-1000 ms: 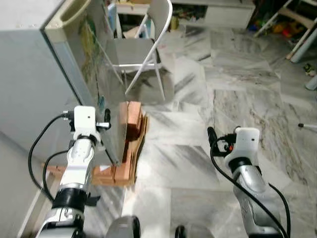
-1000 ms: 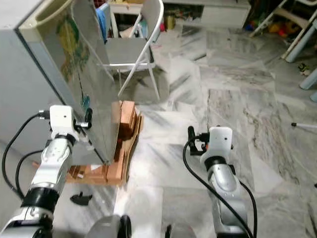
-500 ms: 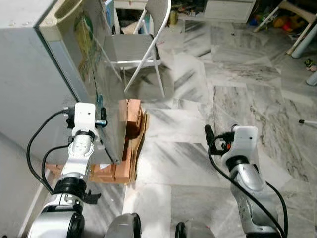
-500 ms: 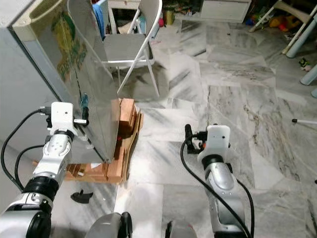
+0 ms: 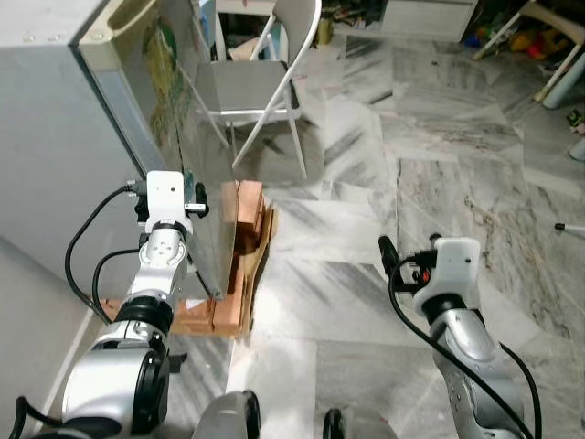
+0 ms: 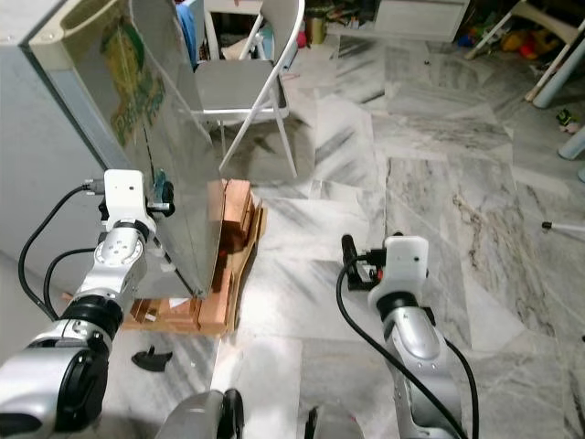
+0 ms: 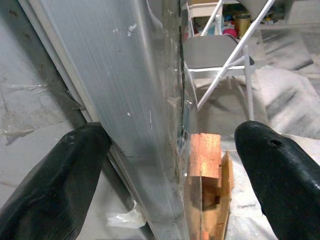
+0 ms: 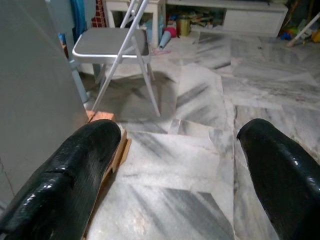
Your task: Restocking fridge
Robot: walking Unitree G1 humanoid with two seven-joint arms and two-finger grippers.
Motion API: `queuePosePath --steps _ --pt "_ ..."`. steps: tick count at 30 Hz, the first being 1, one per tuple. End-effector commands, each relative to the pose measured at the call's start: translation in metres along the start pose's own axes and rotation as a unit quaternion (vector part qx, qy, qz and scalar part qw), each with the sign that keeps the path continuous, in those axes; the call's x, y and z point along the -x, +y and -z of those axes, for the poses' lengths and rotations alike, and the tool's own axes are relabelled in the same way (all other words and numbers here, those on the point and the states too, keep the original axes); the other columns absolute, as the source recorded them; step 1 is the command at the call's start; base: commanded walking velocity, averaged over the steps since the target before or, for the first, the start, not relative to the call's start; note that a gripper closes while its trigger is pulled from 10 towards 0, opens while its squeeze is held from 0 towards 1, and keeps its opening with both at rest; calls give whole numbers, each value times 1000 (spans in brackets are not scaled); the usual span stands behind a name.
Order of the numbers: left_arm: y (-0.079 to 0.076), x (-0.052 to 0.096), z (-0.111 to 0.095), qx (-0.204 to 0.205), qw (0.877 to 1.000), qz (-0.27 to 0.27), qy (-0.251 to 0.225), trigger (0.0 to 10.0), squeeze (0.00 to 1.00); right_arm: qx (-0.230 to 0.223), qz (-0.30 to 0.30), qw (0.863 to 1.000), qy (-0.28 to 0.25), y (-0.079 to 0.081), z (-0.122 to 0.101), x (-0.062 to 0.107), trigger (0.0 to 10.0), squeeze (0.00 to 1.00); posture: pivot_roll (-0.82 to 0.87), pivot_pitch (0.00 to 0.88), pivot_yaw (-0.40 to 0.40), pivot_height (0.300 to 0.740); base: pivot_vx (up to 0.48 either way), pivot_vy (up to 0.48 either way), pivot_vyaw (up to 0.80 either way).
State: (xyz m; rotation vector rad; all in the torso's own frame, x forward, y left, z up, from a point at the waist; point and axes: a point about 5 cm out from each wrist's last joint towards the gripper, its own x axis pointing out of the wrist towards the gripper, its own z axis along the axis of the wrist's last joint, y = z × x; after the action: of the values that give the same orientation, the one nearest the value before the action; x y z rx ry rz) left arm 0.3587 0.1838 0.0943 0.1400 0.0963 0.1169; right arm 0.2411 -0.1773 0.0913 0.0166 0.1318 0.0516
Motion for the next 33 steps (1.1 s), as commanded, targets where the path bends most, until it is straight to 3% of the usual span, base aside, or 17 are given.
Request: queuePosePath --steps 1,2,3,4,5,6,10,13,14,16,17,18,20,22,25,28,33 --pt "-18 -4 -16 -17 998 53 -34 10000 0 16 11 1000 6 -6 0 5 10000 0 -10 101 -7 740 0 0 0" --pt "-36 -3 -22 -16 994 100 -50 10000 0 70 32 997 14 -13 2 8 10000 0 -8 102 -7 740 0 0 0" --pt "-67 3 -31 -30 980 180 -80 10000 0 88 56 994 35 -22 10 14 10000 0 0 100 -14 740 0 0 0" --pt "-67 3 -31 -30 980 180 -80 10000 0 88 56 994 35 -22 10 14 10000 0 0 100 -14 740 0 0 0" --pt "-98 13 -40 -32 960 257 -106 10000 0 85 78 992 57 -32 18 21 10000 0 6 99 -19 740 0 0 0" --pt "-111 19 -43 -34 950 288 -118 10000 0 79 87 991 65 -35 22 24 10000 0 8 98 -19 740 0 0 0" --pt "-146 43 -50 -34 915 372 -150 10000 0 67 97 990 82 -41 29 33 10000 0 4 96 -17 740 0 0 0" --pt "-158 55 -46 -5 905 401 -144 10000 0 69 93 990 79 -38 29 35 10000 0 -5 93 -12 740 0 0 0" --pt "-157 58 -43 4 904 403 -139 10000 0 69 92 990 77 -37 29 35 10000 0 -6 91 -9 740 0 0 0" --pt "-143 53 -37 14 920 368 -136 10000 0 65 91 991 76 -35 29 35 10000 0 -4 89 -7 740 0 0 0" --pt "-132 49 -34 18 931 341 -130 10000 0 63 92 991 76 -35 30 34 10000 0 -4 89 -5 740 0 0 0" --pt "-106 41 -26 18 951 285 -118 10000 0 57 92 991 76 -35 30 34 10000 0 -1 88 -1 740 0 0 0" --pt "-89 40 -18 15 960 259 -107 10000 0 52 92 992 74 -34 30 34 10000 0 3 88 1 740 0 0 0" --pt "-61 46 1 26 970 231 -79 10000 0 43 89 993 69 -34 30 32 10000 0 12 86 0 740 0 0 0" --pt "-54 56 13 44 970 234 -57 10000 0 43 83 993 66 -32 29 29 10000 0 23 84 -2 740 0 -197 0" --pt "-48 72 23 24 972 228 -53 10000 0 54 58 996 45 -22 22 20 10000 0 35 85 -2 740 389 -279 0" --pt "-38 75 20 27 979 196 -54 10000 0 39 64 997 35 -23 18 13 10000 0 51 96 5 740 395 -266 0"
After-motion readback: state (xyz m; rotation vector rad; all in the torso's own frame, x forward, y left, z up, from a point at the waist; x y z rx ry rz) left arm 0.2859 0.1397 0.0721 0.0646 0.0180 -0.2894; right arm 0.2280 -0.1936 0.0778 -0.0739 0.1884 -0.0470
